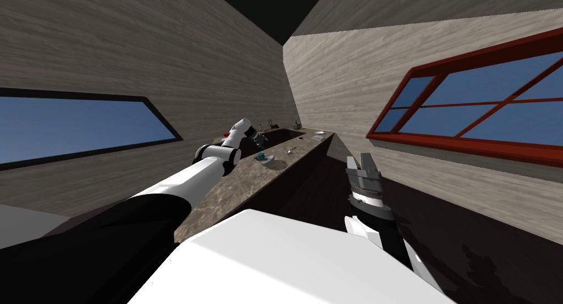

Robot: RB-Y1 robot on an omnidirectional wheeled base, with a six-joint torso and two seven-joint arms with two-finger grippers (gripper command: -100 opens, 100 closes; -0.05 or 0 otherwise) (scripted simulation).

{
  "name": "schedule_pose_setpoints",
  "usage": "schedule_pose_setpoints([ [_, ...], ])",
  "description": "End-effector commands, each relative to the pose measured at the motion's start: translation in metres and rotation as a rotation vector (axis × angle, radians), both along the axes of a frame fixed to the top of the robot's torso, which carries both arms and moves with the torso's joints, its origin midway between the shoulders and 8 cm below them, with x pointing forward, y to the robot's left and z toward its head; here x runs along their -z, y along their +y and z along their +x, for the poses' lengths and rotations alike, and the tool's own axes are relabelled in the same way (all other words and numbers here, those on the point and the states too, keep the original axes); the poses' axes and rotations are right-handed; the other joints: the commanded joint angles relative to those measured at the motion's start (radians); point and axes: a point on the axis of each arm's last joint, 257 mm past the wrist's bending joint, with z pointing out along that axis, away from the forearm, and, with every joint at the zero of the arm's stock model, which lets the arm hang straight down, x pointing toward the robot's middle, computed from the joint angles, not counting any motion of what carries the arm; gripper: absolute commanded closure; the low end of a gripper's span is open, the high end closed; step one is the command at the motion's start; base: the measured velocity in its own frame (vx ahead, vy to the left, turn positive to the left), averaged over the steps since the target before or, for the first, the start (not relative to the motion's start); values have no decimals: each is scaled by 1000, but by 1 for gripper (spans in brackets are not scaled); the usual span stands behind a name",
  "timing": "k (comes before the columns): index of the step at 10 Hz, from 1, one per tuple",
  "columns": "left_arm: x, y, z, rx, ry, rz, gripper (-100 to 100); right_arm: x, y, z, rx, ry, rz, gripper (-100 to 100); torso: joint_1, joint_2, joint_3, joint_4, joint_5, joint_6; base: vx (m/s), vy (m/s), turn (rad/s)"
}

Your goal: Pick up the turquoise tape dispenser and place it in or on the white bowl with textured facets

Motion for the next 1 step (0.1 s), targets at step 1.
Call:
schedule_pose_setpoints([
  [1, 0, 0, 0, 0, 0, 0, 0, 0, 0, 0, 0, 0, 0, 0, 0, 0, 0, 0, 0, 0, 0, 0, 0],
])
